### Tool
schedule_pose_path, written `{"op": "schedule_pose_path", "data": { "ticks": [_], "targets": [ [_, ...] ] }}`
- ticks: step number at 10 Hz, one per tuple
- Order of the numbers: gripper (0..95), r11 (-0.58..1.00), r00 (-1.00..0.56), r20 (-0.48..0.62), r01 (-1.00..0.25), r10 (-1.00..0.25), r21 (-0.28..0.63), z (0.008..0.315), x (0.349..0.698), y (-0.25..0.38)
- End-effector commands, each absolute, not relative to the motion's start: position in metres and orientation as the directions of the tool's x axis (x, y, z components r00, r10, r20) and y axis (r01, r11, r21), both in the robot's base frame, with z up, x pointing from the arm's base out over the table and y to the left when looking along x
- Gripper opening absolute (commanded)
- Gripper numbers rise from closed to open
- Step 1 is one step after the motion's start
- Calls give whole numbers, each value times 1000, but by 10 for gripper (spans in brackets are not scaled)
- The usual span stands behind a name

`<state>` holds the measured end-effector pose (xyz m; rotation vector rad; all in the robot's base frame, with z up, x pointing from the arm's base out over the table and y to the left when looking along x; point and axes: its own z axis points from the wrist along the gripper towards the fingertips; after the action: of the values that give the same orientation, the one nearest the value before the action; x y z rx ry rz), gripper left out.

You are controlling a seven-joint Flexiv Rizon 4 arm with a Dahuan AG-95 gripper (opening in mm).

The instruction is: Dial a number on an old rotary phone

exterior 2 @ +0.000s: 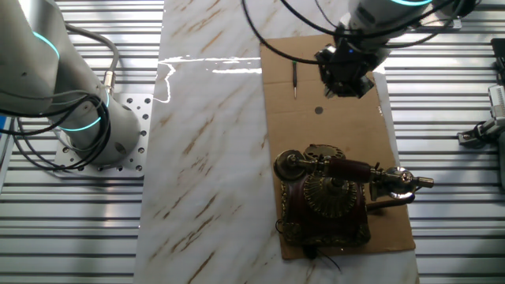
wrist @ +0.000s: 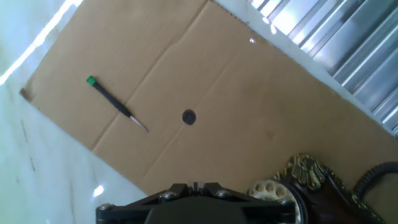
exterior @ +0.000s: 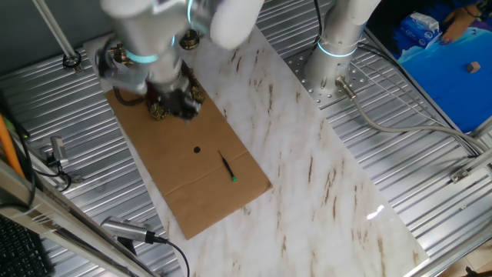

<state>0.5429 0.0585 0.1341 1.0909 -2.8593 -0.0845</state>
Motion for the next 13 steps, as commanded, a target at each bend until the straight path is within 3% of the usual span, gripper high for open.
{"op": "schedule_pose_path", "data": {
  "ticks": [1, 7, 13],
  "targets": [
    [0, 749, -748, 54, -658, -662, 78, 118, 556, 84],
    [0, 761, -760, 49, -644, -648, 74, 98, 560, 112],
    [0, 628, -627, 42, -772, -778, 100, 98, 560, 112]
  ]
}}
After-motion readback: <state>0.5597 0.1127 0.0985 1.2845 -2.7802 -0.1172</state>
